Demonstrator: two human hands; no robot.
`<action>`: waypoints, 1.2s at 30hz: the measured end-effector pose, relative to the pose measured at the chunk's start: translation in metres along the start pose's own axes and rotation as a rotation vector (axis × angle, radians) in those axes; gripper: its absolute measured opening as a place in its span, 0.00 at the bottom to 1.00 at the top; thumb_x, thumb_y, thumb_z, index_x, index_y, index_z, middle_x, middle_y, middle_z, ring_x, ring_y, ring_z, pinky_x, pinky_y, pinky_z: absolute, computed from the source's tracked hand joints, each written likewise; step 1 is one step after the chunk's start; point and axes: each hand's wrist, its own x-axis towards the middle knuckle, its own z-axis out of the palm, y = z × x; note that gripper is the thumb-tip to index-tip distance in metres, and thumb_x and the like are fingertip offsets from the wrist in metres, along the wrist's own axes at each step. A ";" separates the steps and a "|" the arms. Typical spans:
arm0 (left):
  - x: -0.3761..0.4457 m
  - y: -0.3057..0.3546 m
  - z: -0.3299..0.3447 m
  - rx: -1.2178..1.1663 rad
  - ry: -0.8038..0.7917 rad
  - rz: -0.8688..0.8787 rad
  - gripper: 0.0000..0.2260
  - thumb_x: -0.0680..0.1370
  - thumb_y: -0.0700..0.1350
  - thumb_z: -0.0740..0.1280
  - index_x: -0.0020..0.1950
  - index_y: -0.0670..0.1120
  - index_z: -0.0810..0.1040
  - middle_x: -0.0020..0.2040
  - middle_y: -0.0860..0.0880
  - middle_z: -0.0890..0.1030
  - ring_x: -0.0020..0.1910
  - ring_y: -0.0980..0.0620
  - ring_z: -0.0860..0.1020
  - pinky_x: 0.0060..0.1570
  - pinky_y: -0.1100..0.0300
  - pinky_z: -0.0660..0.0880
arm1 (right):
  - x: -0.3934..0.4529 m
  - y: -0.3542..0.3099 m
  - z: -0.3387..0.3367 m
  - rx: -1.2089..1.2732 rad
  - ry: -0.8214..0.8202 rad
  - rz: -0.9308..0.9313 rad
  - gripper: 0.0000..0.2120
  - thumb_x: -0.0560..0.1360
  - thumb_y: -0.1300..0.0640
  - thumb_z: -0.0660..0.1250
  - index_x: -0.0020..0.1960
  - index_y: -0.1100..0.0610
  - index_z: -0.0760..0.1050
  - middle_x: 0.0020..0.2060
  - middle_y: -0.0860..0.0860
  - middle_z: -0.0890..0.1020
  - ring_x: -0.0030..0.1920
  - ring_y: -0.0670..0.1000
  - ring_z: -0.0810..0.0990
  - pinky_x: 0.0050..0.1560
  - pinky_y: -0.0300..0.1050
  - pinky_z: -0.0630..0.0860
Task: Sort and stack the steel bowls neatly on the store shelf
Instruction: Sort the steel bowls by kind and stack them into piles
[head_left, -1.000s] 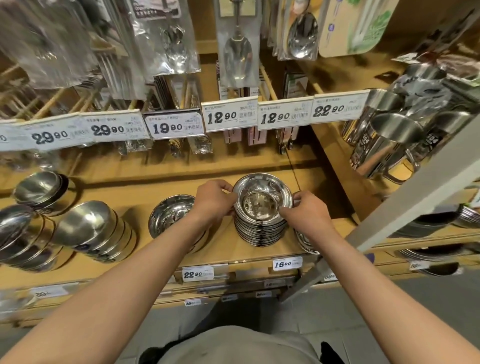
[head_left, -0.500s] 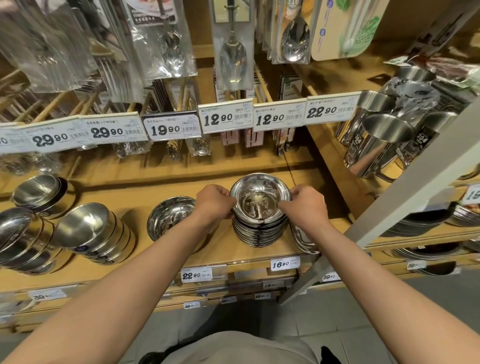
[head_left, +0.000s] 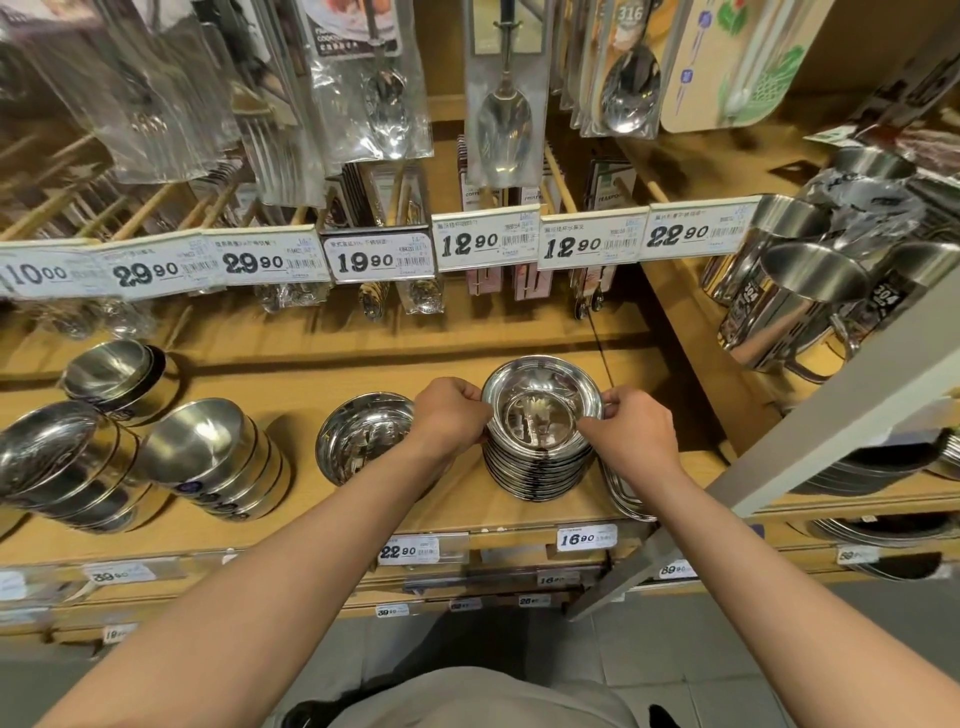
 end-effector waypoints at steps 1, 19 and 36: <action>0.000 -0.001 0.000 -0.001 -0.005 0.003 0.05 0.76 0.33 0.69 0.42 0.40 0.81 0.47 0.40 0.85 0.46 0.44 0.85 0.46 0.49 0.85 | 0.000 0.000 0.000 -0.004 -0.003 -0.001 0.14 0.72 0.57 0.74 0.55 0.61 0.80 0.40 0.54 0.83 0.38 0.48 0.77 0.36 0.43 0.74; -0.036 -0.042 -0.188 -0.207 0.211 0.097 0.03 0.80 0.44 0.69 0.50 0.49 0.83 0.43 0.52 0.83 0.45 0.52 0.81 0.44 0.57 0.79 | -0.044 -0.100 0.059 0.368 -0.314 -0.276 0.07 0.80 0.50 0.66 0.57 0.42 0.76 0.50 0.42 0.80 0.52 0.48 0.81 0.53 0.46 0.76; -0.026 -0.167 -0.483 -0.313 0.525 -0.027 0.07 0.79 0.46 0.70 0.46 0.42 0.81 0.40 0.45 0.84 0.39 0.47 0.81 0.47 0.52 0.77 | -0.113 -0.321 0.257 0.398 -0.502 -0.310 0.05 0.79 0.54 0.69 0.49 0.43 0.79 0.48 0.47 0.83 0.49 0.50 0.84 0.56 0.52 0.81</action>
